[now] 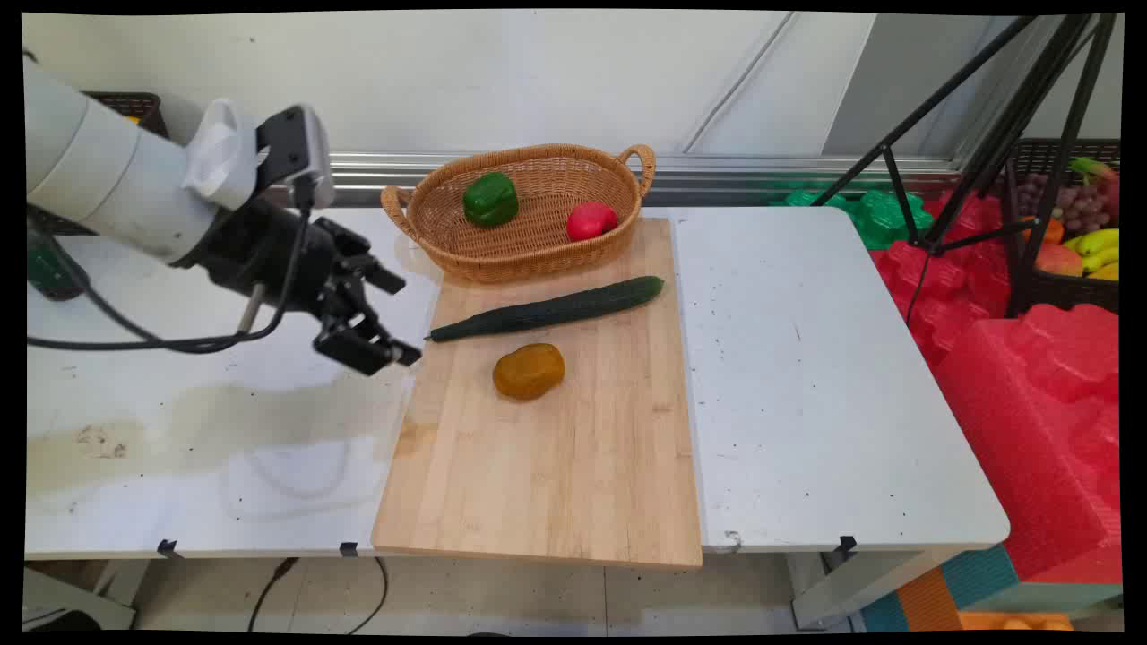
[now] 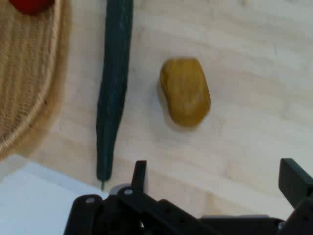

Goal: Pick up the cucumber from the cutting board

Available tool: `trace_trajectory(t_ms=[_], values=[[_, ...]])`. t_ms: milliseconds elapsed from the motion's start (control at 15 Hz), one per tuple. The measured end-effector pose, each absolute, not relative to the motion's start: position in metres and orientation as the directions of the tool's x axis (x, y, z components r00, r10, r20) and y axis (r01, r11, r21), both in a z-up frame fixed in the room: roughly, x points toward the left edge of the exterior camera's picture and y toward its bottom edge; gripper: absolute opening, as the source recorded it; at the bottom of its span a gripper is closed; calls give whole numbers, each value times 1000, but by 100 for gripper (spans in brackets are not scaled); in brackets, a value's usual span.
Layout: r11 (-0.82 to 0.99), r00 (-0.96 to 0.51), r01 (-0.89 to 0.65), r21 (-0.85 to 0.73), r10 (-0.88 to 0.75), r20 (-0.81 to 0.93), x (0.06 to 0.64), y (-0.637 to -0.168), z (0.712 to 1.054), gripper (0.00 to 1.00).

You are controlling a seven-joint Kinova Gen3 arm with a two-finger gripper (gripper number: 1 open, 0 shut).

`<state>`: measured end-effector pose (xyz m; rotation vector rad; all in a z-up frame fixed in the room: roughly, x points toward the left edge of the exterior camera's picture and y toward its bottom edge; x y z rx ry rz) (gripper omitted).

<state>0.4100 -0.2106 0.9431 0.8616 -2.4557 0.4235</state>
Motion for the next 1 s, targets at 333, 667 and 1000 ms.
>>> trace_trajectory(t_ms=[333,667,1000], values=[[724,-643,-677,-133,-494,585,387,-241,943,100],[704,-627,-697,-137,-506,592,357,-287,929,100],[691,-622,-711,-134,-528,578,325,-338,904,100]])
